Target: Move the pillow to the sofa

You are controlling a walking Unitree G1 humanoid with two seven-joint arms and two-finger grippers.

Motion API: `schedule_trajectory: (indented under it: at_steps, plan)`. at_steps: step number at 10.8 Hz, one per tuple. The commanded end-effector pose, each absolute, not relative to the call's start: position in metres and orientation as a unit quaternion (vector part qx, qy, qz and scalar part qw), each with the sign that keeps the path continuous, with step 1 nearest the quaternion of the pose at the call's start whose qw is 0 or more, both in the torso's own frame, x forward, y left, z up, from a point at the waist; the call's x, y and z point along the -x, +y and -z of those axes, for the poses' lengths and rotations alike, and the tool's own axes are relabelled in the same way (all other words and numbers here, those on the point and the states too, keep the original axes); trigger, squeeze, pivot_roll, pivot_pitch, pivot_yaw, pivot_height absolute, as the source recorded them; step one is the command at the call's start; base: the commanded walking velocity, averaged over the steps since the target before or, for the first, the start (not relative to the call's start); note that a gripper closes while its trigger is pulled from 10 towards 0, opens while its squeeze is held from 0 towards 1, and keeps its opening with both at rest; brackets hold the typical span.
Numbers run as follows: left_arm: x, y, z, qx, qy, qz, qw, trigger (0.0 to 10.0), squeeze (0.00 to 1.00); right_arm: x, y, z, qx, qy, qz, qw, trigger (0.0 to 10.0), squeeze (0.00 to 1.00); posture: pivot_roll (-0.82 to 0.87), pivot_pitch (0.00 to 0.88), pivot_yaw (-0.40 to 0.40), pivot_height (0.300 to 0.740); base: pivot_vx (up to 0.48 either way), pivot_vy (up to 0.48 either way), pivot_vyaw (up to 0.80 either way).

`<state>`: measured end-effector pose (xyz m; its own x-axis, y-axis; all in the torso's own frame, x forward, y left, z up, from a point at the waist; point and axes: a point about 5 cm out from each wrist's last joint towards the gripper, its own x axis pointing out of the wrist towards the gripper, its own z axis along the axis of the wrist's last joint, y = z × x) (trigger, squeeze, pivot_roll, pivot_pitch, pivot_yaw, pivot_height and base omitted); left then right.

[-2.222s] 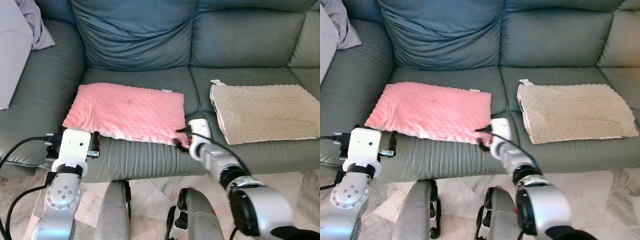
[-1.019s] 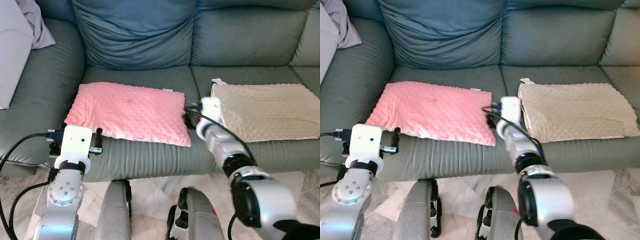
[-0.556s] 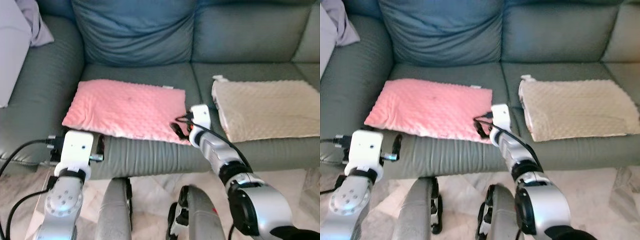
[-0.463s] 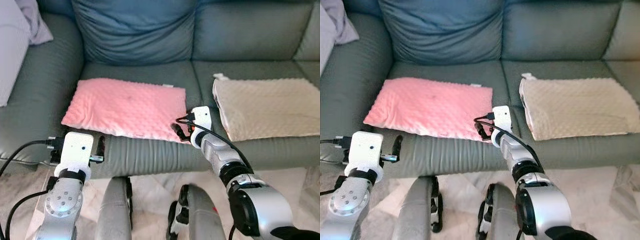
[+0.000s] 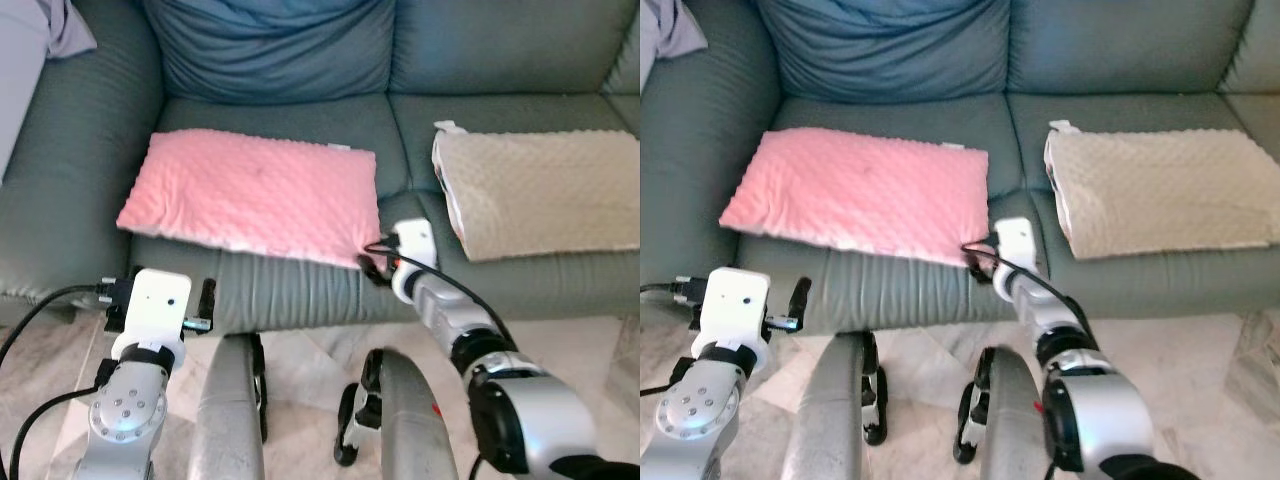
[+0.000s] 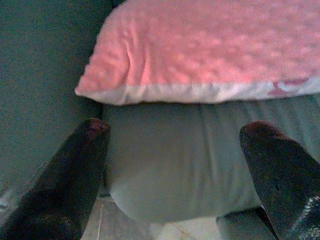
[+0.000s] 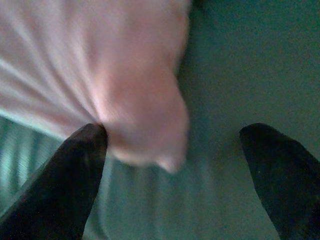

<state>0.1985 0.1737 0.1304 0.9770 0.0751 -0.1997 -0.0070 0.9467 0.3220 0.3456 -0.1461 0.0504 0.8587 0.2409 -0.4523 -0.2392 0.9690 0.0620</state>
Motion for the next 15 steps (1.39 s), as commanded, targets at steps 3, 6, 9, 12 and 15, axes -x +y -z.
schedule_trajectory:
  at_steps: [3, 6, 9, 12, 15]
  plan:
    - [-0.196, 0.176, -0.131, -0.165, 0.112, -0.023, 0.980, 10.0, 0.00, -0.337, -0.182, -0.038, 0.007, 0.276, -0.042, 0.960, 10.0, 0.00, 0.21, 0.320, -0.024, 0.616, 0.000, 0.000, 0.00]
    - [-0.196, 0.177, -0.133, -0.167, 0.109, -0.026, 0.980, 10.0, 0.00, -0.349, -0.165, -0.054, -0.013, 0.237, -0.086, 0.968, 10.0, 0.00, 0.21, 0.320, -0.020, 0.616, 0.000, 0.000, 0.00]
    - [-0.200, 0.173, -0.133, -0.159, 0.104, -0.022, 0.981, 10.0, 0.00, -0.347, -0.102, -0.061, -0.061, 0.226, -0.198, 0.952, 10.0, 0.00, 0.19, 0.310, -0.025, 0.616, 0.000, 0.000, 0.00]
    - [-0.205, 0.170, -0.132, -0.155, 0.099, -0.022, 0.983, 10.0, 0.00, -0.298, -0.034, -0.048, -0.093, 0.258, -0.323, 0.906, 10.0, 0.00, 0.18, 0.301, -0.031, 0.616, 0.000, 0.000, 0.00]
    - [-0.206, 0.169, -0.132, -0.152, 0.098, -0.022, 0.983, 10.0, 0.00, -0.263, -0.001, -0.067, -0.047, 0.192, -0.444, 0.874, 10.0, 0.00, 0.17, 0.296, -0.034, 0.616, 0.000, 0.000, 0.00]
